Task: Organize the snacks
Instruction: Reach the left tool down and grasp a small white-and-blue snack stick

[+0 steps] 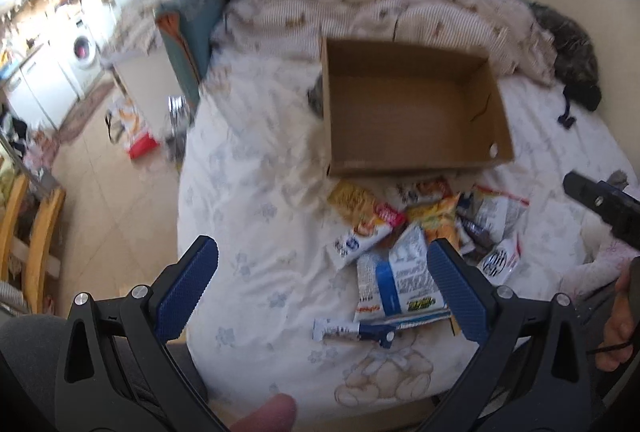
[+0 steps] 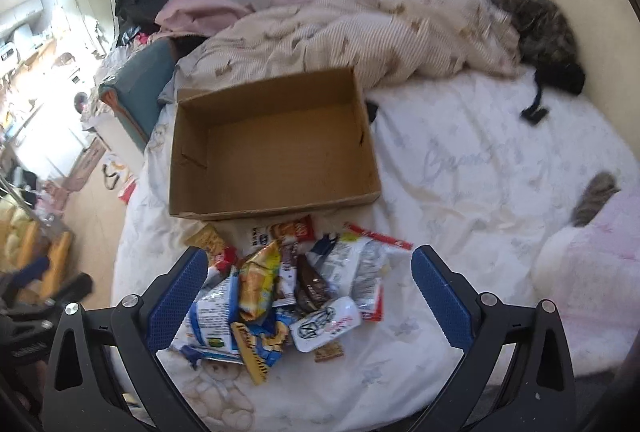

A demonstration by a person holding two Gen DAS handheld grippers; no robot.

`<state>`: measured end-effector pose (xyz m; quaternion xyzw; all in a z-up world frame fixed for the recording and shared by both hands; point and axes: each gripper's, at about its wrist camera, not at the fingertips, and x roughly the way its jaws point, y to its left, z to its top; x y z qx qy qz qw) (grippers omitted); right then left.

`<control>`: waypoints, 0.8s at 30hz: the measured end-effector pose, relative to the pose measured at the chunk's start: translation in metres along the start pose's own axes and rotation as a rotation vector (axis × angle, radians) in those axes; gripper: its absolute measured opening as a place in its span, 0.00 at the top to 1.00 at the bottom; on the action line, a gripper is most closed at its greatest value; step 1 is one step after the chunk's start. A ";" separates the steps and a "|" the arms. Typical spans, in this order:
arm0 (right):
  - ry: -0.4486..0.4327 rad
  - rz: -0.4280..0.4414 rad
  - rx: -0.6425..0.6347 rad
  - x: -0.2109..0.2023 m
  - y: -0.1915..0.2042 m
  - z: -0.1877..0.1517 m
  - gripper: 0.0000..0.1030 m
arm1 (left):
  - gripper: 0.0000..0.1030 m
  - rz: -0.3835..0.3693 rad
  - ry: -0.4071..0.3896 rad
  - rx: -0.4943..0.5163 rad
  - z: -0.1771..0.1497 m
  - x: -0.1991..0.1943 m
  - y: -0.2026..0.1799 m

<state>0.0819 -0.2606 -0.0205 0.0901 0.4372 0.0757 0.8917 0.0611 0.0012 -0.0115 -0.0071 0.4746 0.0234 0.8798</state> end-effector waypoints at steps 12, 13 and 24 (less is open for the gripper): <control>0.073 -0.023 0.075 0.034 -0.017 -0.011 0.00 | 0.19 -0.085 0.471 -0.402 -0.052 0.102 0.039; 0.079 -0.022 0.076 0.036 -0.018 -0.011 0.00 | 0.21 -0.097 0.518 -0.444 -0.064 0.109 0.039; 0.096 0.000 0.091 0.043 -0.018 -0.008 0.00 | 0.85 -0.171 0.608 -0.645 -0.107 0.144 0.022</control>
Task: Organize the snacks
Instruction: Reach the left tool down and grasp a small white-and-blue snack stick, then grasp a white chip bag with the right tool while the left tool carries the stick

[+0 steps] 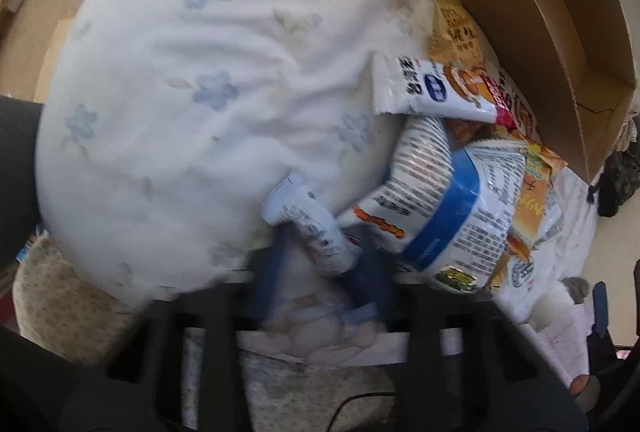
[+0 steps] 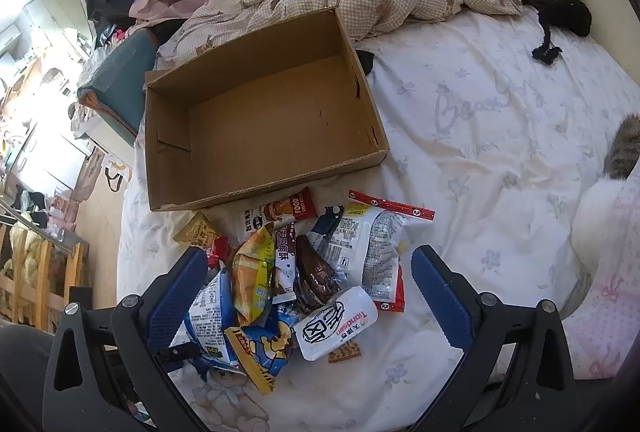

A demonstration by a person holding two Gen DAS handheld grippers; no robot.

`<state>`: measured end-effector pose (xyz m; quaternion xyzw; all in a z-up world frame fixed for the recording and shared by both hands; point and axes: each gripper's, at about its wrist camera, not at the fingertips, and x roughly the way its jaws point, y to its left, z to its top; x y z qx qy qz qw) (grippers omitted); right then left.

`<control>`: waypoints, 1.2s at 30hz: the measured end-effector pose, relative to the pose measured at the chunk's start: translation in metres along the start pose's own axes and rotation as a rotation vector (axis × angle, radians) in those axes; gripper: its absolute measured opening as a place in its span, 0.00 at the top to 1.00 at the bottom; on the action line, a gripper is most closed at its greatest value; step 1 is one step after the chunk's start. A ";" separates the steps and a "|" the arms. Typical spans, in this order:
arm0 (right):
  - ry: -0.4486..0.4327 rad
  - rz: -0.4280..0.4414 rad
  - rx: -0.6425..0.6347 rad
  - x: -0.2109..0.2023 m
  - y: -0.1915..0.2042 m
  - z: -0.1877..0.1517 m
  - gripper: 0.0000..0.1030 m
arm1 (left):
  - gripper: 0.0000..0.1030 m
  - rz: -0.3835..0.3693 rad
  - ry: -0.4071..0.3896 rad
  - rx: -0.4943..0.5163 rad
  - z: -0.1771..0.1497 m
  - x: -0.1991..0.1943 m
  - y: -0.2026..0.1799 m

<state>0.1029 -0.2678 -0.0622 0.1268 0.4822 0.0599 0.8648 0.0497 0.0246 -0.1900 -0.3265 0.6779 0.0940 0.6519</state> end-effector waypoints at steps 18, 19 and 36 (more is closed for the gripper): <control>0.085 0.015 0.230 0.011 -0.053 0.001 0.00 | 0.86 0.106 -0.208 0.578 0.021 -0.086 -0.087; 0.099 0.022 0.246 0.013 -0.057 -0.001 0.01 | 0.86 0.105 -0.212 0.580 0.022 -0.085 -0.087; 0.288 0.295 0.507 0.077 -0.061 -0.033 0.54 | 0.86 -0.016 -0.223 0.476 0.031 -0.088 -0.075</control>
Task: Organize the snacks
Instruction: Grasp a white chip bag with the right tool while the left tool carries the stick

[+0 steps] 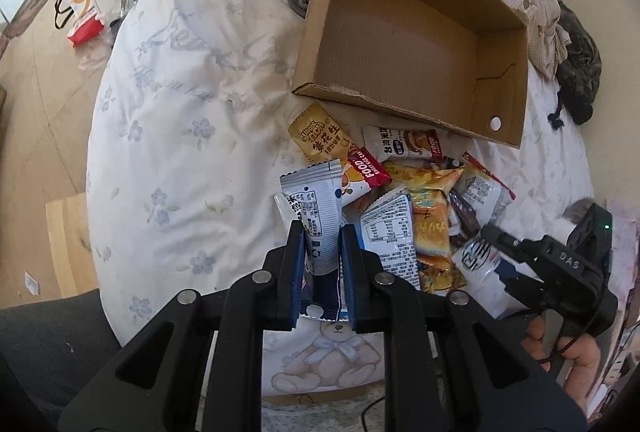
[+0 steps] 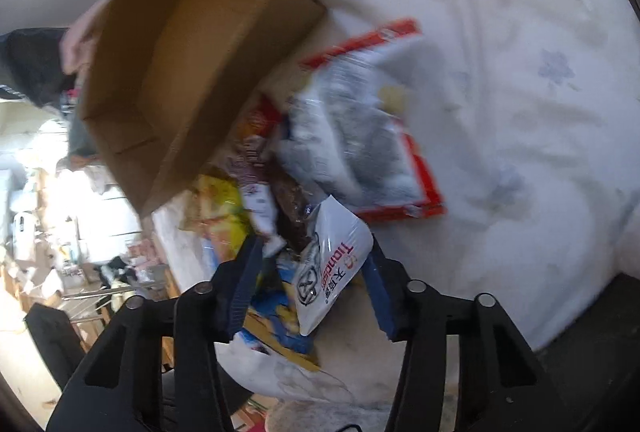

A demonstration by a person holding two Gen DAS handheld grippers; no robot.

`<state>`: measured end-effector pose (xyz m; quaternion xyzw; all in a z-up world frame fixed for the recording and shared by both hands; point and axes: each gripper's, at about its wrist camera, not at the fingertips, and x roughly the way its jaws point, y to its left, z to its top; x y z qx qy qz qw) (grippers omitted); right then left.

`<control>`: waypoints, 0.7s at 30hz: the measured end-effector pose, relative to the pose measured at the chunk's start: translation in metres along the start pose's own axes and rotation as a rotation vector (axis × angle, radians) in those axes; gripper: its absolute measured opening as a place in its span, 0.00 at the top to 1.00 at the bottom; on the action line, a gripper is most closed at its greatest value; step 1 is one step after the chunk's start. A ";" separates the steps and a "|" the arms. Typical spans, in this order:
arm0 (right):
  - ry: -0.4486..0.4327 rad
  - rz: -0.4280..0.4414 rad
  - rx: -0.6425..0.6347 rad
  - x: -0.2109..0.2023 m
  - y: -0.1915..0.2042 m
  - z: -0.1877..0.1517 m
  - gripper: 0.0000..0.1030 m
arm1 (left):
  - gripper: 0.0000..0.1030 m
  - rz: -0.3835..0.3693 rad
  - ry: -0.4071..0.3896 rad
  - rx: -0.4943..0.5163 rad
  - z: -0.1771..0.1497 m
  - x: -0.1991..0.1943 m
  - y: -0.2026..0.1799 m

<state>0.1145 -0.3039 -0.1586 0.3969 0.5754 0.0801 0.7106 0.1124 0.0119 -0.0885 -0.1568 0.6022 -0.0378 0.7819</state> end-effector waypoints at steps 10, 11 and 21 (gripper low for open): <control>-0.073 -0.026 -0.045 0.030 0.011 0.022 0.83 | 0.86 -0.010 -0.031 0.007 0.001 -0.006 -0.005; -0.097 -0.022 -0.049 0.025 0.011 0.021 0.84 | 0.86 0.005 -0.039 0.010 0.001 -0.006 -0.004; -0.233 -0.079 -0.220 -0.060 0.036 -0.018 0.86 | 0.86 0.005 -0.041 -0.002 -0.001 -0.006 -0.003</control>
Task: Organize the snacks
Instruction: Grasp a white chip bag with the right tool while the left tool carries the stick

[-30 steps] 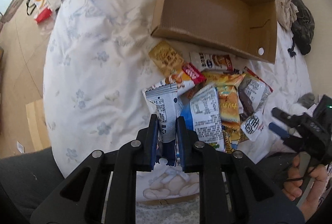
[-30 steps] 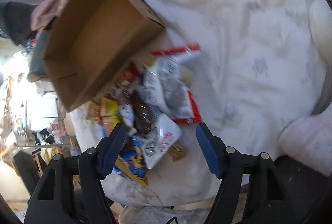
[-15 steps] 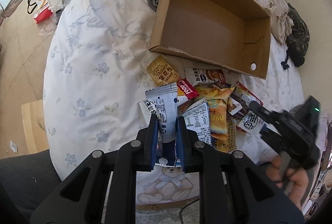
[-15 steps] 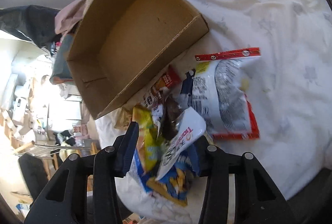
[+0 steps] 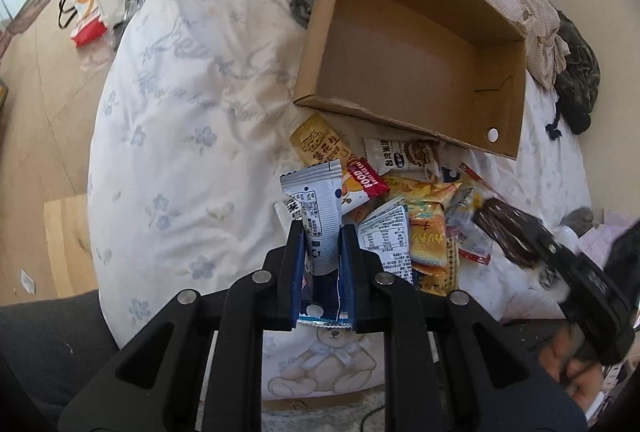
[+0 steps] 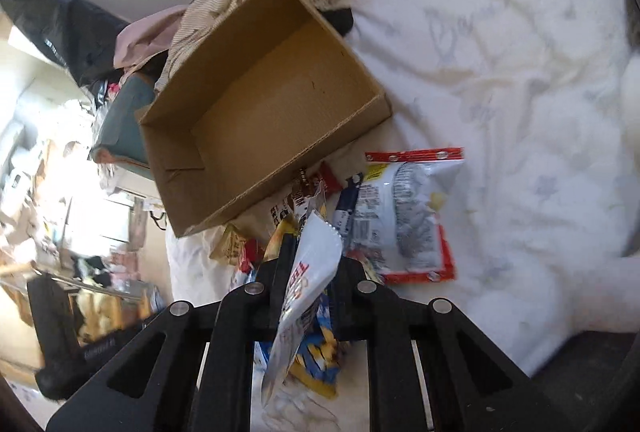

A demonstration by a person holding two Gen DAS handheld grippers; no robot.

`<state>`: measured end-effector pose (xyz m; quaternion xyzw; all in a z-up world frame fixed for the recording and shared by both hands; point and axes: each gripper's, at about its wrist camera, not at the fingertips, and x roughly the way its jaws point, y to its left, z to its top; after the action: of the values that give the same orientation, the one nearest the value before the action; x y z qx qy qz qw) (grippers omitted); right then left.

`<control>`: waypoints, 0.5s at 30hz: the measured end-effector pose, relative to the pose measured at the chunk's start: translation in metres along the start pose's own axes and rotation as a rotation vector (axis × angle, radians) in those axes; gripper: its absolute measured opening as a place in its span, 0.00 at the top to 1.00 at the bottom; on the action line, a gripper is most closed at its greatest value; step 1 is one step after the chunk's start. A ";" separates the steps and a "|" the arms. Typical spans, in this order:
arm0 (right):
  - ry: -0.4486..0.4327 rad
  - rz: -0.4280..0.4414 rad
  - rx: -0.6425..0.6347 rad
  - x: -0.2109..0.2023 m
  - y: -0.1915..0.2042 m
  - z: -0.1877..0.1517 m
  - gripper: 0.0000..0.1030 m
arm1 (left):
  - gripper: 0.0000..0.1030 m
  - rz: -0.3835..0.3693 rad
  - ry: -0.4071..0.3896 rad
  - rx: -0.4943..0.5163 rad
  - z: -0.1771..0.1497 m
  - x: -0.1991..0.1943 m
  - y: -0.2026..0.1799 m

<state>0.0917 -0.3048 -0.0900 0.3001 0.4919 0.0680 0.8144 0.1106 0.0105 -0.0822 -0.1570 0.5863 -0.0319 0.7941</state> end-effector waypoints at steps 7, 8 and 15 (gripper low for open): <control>-0.087 0.123 -0.008 -0.042 -0.001 -0.008 0.86 | 0.86 0.016 -0.027 0.021 -0.002 -0.005 -0.001; -0.099 0.139 -0.018 -0.045 0.002 -0.008 0.86 | 0.86 0.018 -0.034 0.022 -0.002 -0.005 -0.001; -0.123 0.193 -0.060 -0.049 0.019 -0.007 0.86 | 0.86 0.050 -0.118 0.047 -0.001 -0.020 -0.002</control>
<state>0.0647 -0.3060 -0.0446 0.3253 0.4075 0.1422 0.8414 0.1032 0.0128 -0.0631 -0.1254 0.5413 -0.0164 0.8312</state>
